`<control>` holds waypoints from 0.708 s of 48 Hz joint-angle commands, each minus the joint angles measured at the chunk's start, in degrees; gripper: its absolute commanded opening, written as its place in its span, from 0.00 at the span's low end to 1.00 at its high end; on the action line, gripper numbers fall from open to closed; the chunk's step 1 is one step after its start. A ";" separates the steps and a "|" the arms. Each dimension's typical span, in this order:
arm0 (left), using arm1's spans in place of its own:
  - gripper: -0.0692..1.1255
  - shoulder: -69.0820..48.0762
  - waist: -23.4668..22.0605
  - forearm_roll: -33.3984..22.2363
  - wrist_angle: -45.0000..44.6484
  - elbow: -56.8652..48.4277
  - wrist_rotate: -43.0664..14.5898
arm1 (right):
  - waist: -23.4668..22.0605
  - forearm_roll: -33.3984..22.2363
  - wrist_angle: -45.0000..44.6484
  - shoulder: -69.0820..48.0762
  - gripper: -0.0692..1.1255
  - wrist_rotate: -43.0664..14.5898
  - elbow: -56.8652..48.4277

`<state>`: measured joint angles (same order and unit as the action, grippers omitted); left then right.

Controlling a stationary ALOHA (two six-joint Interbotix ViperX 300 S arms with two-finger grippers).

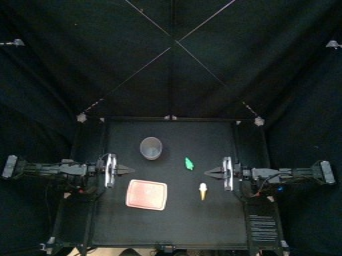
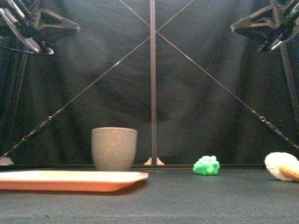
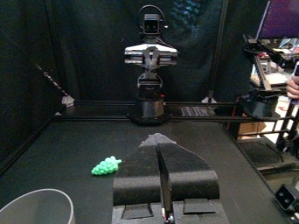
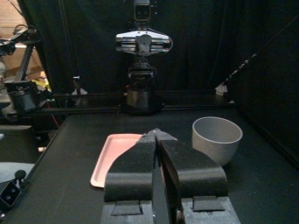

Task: Pick the green grapes then place it on the pink plate
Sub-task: Pick the green grapes

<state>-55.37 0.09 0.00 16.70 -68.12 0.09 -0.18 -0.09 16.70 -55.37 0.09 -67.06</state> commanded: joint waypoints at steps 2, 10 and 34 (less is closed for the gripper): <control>0.12 0.44 0.62 0.00 -5.10 4.22 -0.18 | -0.35 0.18 -0.88 1.41 0.12 -0.35 0.70; 0.11 0.44 0.62 0.00 -10.02 5.80 -0.26 | -0.62 0.18 -4.22 3.60 0.12 -1.14 2.20; 0.12 0.00 3.25 0.44 -15.03 5.63 -0.26 | -10.63 7.91 -8.09 14.24 0.60 -1.49 11.43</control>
<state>-55.28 2.46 0.09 2.81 -64.16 -0.09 -8.88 5.45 8.88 -42.63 -1.76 -58.01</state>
